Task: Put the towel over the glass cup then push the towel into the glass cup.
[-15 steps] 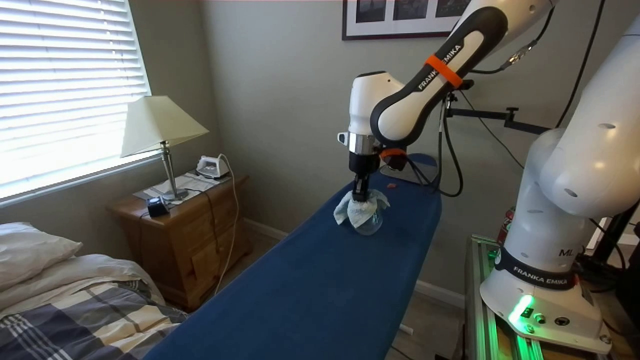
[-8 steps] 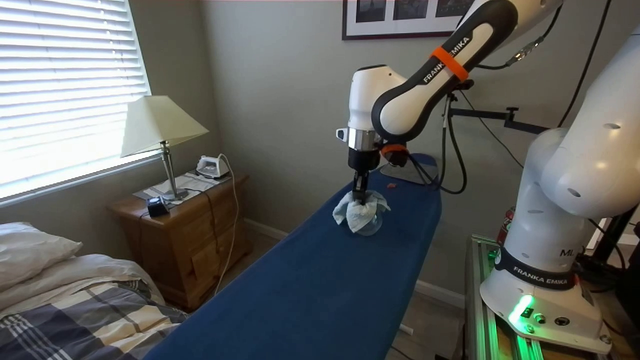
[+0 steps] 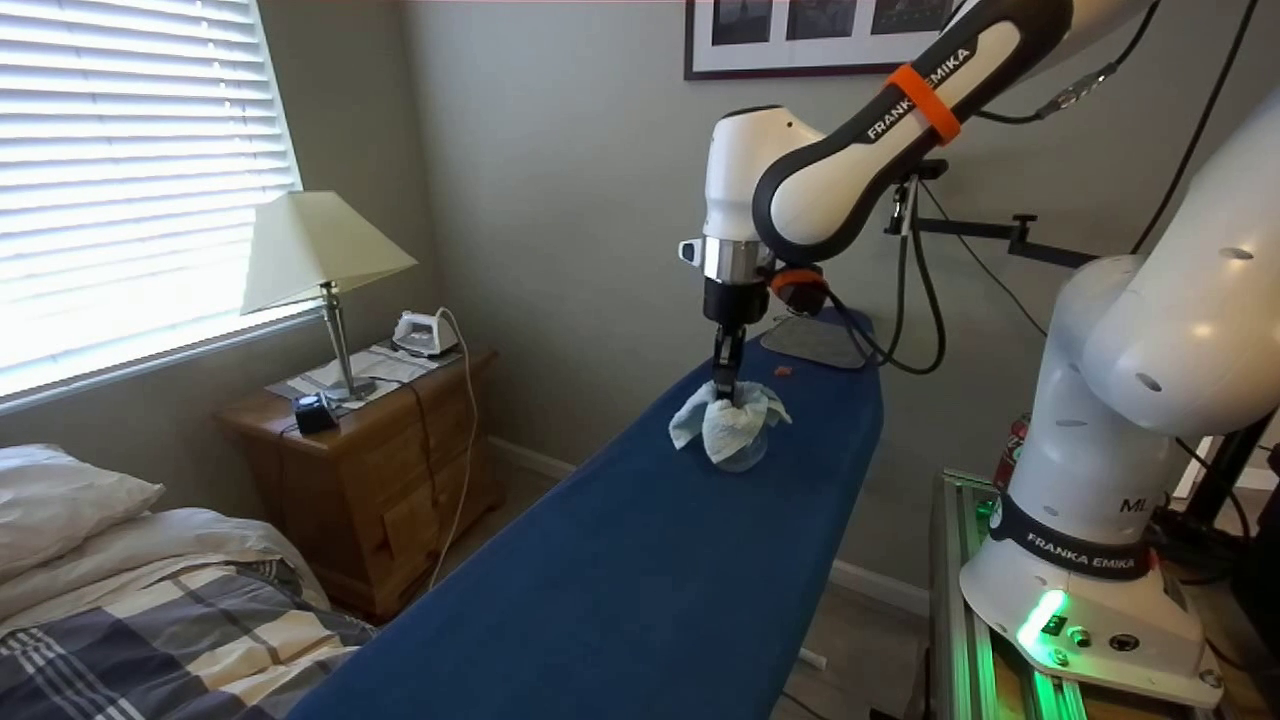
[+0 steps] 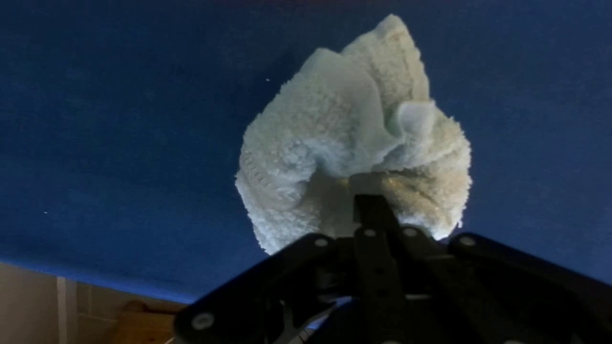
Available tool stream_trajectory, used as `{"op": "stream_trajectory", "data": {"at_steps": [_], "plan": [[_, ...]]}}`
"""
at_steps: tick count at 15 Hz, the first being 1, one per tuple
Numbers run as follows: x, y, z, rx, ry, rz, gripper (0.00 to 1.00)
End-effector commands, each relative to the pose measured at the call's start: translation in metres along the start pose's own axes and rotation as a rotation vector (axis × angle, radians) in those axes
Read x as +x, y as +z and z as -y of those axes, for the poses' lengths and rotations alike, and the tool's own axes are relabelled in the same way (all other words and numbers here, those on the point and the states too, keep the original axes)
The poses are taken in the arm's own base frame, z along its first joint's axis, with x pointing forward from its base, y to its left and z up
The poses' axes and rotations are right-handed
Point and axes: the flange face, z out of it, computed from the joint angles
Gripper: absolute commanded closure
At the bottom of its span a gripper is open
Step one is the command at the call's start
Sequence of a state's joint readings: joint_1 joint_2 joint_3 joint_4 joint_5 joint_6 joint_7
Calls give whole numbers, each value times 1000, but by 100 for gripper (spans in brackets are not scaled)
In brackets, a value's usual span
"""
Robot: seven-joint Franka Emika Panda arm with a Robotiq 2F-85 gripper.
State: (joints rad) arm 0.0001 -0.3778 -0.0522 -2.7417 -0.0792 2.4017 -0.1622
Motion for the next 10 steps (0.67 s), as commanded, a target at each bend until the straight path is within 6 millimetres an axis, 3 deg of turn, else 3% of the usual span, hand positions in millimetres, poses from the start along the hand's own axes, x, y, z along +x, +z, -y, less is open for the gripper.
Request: {"op": "stream_trajectory", "data": {"at_steps": [1,10], "plan": [[-6,-15,-1,-5,28,-11,100],[-5,-36,-6,-12,62,-52,100]]}}
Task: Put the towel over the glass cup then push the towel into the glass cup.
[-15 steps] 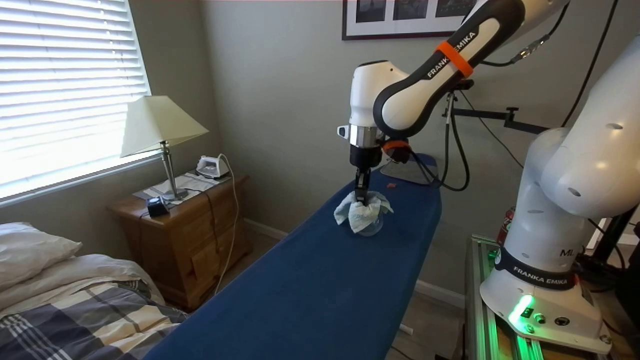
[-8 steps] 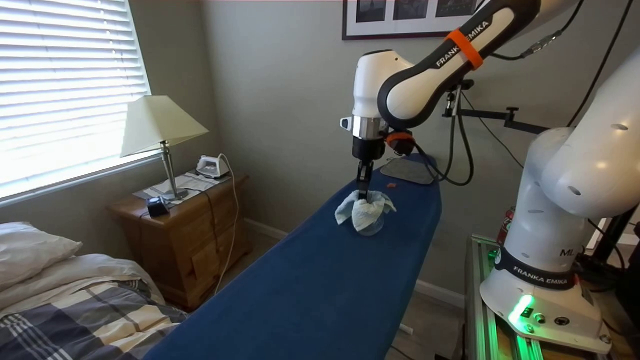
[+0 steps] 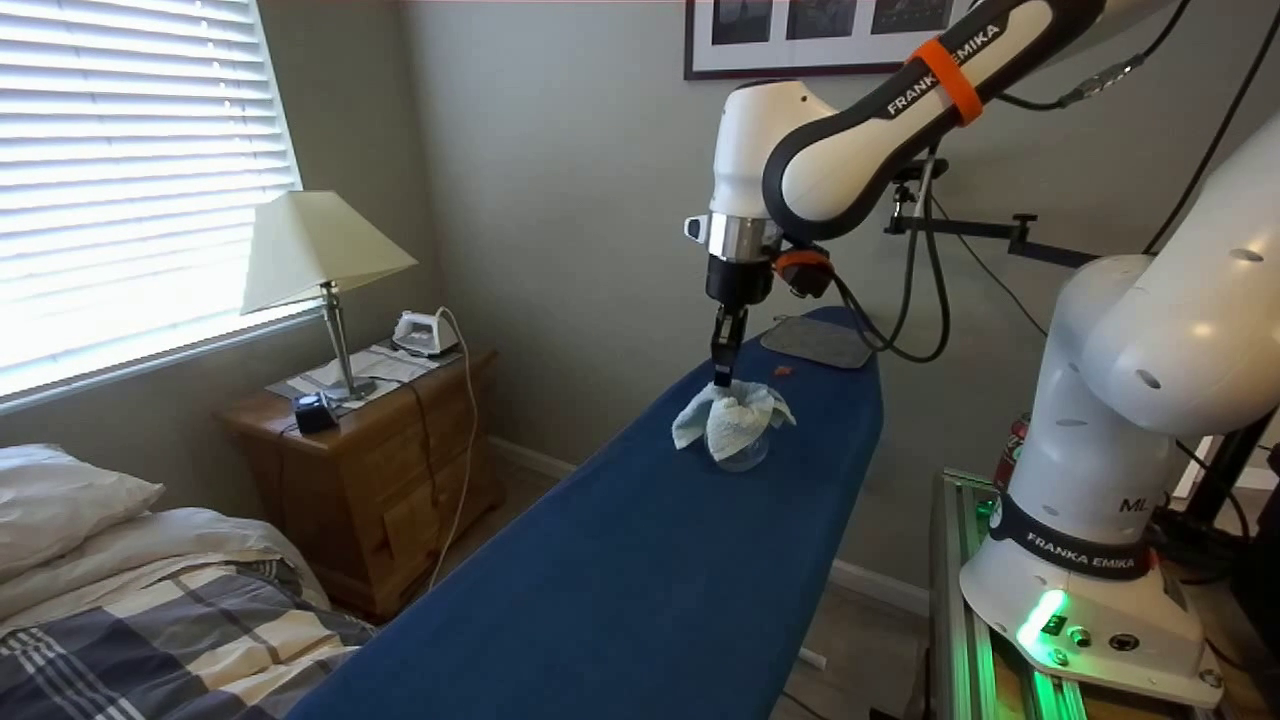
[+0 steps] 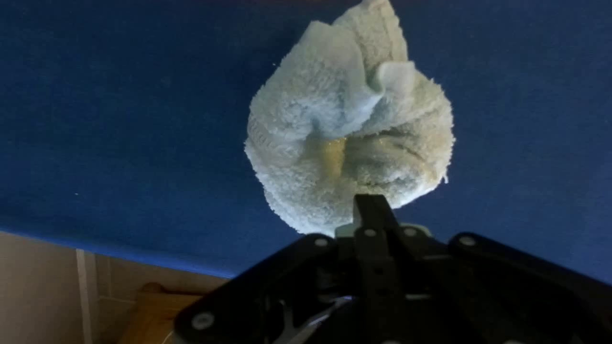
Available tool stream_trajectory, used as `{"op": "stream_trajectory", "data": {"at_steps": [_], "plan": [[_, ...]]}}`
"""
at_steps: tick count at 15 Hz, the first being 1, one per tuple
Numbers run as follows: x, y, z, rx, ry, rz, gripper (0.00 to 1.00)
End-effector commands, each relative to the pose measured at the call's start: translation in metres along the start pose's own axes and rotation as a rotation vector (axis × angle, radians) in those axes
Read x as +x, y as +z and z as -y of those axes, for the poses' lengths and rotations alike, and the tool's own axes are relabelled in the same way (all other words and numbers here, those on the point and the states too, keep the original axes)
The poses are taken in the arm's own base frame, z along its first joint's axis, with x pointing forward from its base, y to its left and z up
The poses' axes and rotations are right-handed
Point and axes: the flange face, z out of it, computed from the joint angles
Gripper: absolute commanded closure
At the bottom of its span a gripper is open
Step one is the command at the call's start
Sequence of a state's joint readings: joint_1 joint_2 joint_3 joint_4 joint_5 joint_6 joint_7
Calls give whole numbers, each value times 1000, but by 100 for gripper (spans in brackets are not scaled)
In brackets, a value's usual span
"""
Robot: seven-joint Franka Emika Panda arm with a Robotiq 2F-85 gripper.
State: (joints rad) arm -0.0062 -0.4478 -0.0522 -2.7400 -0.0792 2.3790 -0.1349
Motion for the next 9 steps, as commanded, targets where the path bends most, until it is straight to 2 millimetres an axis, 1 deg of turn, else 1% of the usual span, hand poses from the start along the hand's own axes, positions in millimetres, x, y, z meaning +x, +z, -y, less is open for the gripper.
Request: {"op": "stream_trajectory", "data": {"at_steps": [1,9], "plan": [[-2,-14,-4,-2,28,-7,100],[-4,-38,-14,2,51,-11,100]]}}
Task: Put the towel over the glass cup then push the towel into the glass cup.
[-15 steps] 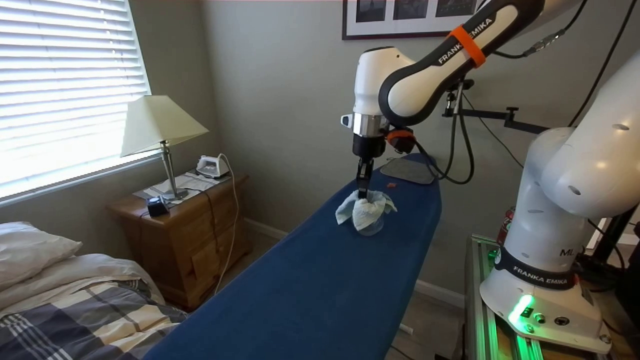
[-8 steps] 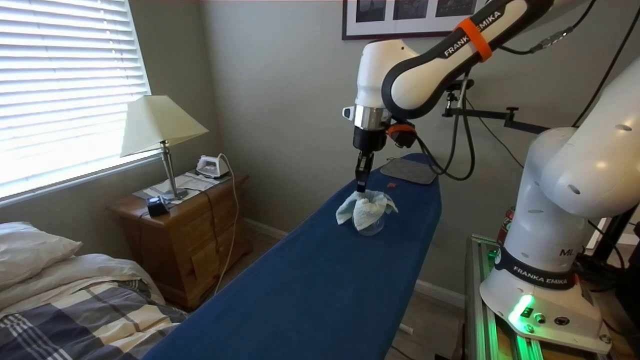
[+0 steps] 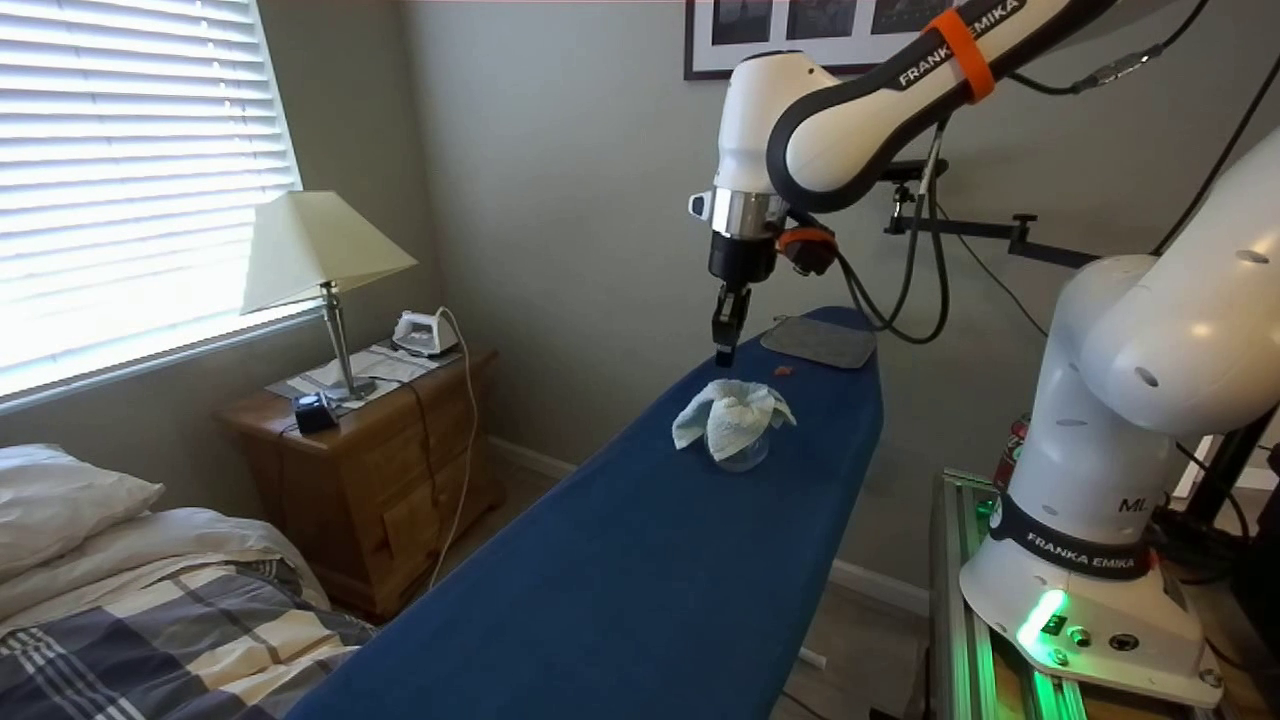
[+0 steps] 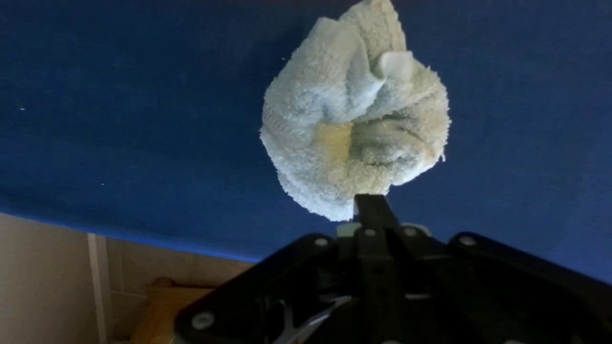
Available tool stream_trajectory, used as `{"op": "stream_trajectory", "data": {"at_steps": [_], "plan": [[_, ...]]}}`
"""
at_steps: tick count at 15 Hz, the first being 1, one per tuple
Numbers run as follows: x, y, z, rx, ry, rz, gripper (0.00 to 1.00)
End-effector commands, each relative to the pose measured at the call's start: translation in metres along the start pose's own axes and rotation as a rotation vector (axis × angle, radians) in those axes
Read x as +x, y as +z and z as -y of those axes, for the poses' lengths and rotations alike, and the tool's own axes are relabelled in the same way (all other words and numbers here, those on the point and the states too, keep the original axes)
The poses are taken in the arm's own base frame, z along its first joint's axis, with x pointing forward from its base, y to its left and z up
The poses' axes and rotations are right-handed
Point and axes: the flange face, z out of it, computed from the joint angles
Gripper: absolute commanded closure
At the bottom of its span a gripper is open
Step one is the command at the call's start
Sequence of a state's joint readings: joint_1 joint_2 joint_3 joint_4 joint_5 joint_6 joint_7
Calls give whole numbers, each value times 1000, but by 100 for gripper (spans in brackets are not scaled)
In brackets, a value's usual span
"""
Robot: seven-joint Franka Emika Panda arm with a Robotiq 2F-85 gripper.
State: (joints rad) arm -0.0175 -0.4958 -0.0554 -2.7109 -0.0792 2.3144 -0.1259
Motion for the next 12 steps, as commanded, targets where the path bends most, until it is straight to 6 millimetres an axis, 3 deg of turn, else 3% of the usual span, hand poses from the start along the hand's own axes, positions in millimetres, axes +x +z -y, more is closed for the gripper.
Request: {"op": "stream_trajectory", "data": {"at_steps": [1,2,12], "plan": [[-4,-15,-9,2,29,2,87],[-4,-18,-11,8,32,5,73],[-6,-40,-13,25,66,64,4]]}}
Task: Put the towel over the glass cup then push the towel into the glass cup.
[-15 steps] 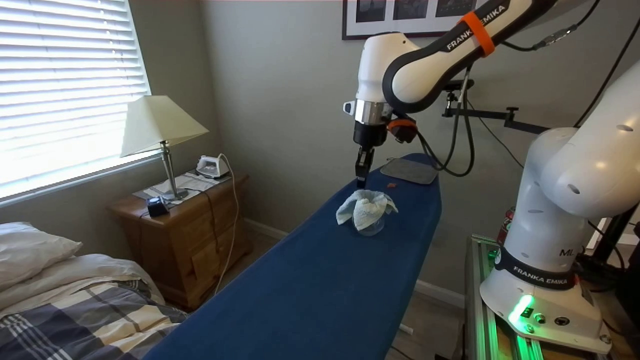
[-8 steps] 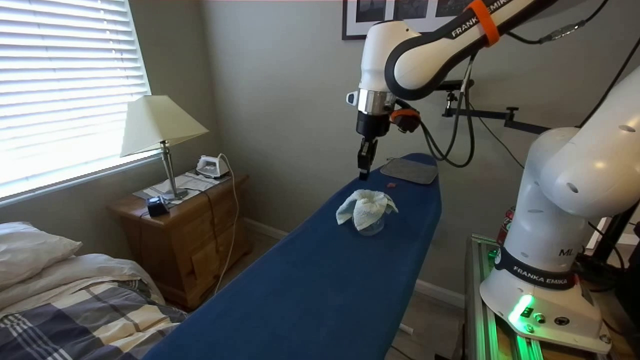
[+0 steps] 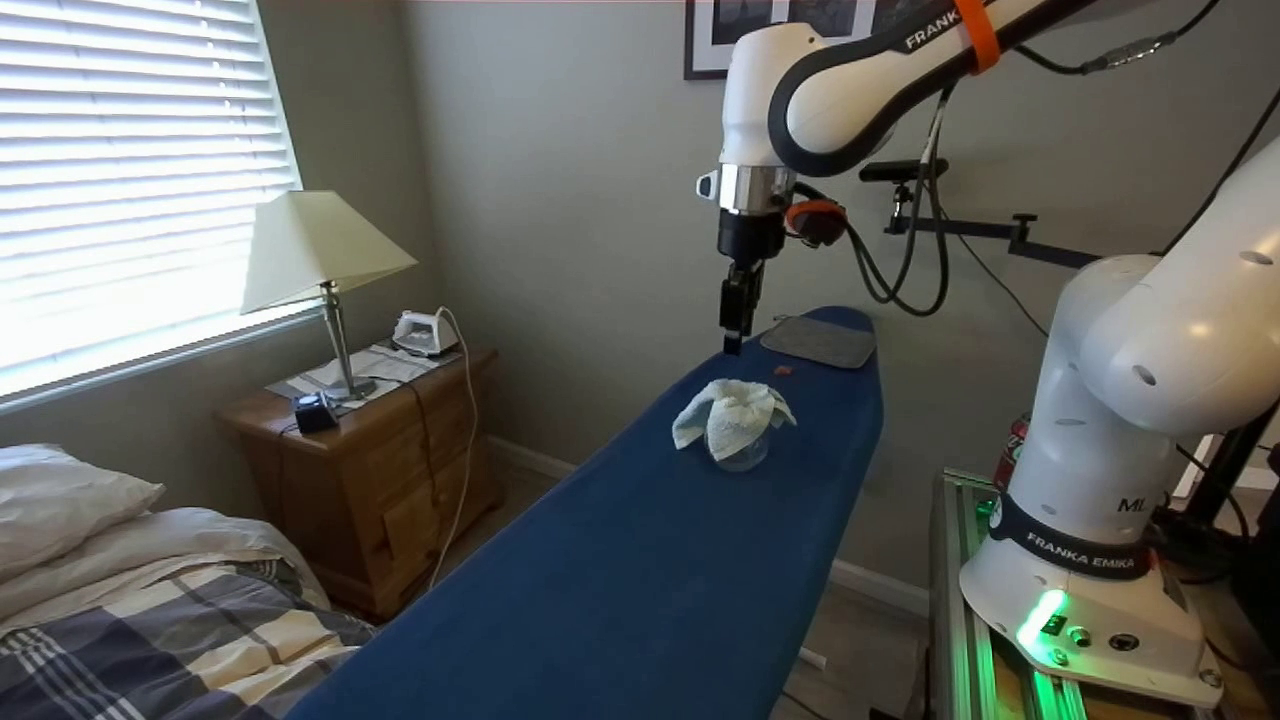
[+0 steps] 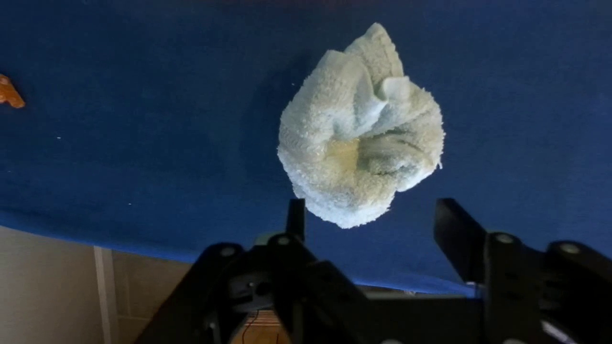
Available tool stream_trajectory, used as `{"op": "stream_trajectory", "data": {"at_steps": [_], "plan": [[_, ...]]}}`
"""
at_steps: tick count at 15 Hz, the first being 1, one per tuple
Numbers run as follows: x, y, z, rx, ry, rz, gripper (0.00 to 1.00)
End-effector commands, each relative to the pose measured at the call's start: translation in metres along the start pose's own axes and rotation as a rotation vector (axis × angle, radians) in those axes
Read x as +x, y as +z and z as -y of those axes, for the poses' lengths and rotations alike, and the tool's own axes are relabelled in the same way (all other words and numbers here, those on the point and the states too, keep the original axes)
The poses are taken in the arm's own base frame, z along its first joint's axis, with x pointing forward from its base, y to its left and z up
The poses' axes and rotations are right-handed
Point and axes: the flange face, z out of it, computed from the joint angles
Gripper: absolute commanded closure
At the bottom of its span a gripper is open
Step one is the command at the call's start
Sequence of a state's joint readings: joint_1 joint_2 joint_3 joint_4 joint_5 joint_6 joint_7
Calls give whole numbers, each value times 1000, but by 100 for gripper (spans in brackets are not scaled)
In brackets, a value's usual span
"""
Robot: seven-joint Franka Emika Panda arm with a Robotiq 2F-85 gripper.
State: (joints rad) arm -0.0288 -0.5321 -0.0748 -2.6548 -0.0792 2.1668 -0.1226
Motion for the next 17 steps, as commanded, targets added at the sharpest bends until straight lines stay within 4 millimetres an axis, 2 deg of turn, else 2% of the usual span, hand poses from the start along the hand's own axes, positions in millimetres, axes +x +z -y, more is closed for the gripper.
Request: {"op": "stream_trajectory", "data": {"at_steps": [1,7,8,11,17], "plan": [[-4,-19,2,10,32,12,1],[-10,-47,11,-30,60,18,0],[-3,-32,9,-15,42,14,0],[-7,-41,12,-21,44,13,0],[-7,-42,12,-21,46,12,0]]}}
